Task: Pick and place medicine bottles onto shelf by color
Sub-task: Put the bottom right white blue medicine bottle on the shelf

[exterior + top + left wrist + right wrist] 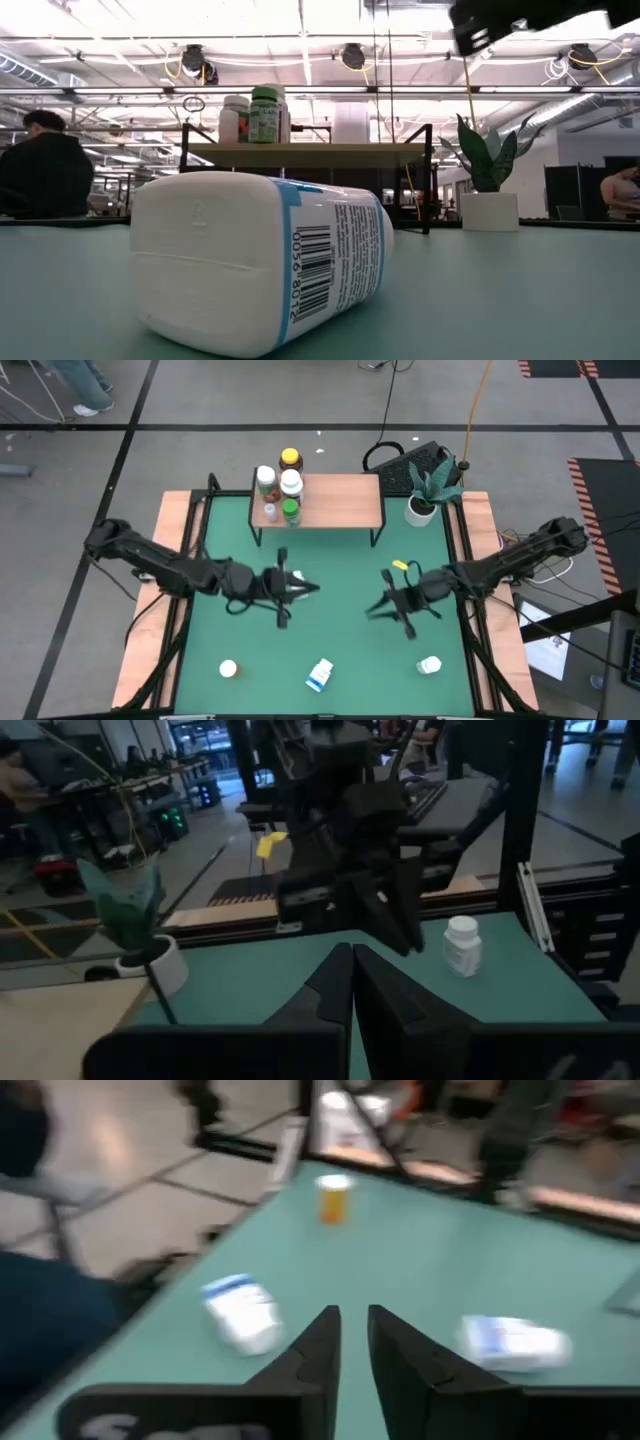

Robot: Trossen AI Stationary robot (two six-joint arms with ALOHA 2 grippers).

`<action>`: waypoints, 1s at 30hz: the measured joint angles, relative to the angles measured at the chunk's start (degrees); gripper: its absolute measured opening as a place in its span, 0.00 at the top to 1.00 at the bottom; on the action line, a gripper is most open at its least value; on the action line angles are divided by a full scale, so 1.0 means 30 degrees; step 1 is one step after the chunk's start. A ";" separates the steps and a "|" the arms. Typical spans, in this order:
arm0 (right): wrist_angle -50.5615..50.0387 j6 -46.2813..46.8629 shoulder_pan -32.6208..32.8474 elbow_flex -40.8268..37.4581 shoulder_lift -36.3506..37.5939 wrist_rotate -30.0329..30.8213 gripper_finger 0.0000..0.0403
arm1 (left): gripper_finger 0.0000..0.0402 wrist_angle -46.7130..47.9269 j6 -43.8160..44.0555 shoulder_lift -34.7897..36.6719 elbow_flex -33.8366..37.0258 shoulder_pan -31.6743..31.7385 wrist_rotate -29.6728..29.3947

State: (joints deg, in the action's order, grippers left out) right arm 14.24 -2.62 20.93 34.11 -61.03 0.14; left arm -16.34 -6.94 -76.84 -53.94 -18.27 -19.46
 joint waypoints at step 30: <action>-1.3060 1.6992 0.7693 -0.0005 0.5319 0.0846 0.40 | 0.82 -0.0753 0.4580 -1.3714 -1.1704 -0.2107 -0.1234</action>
State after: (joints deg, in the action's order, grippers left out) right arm -24.94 48.35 44.01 34.09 -45.07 2.67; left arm -18.60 6.80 -117.99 -89.06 -24.59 -23.16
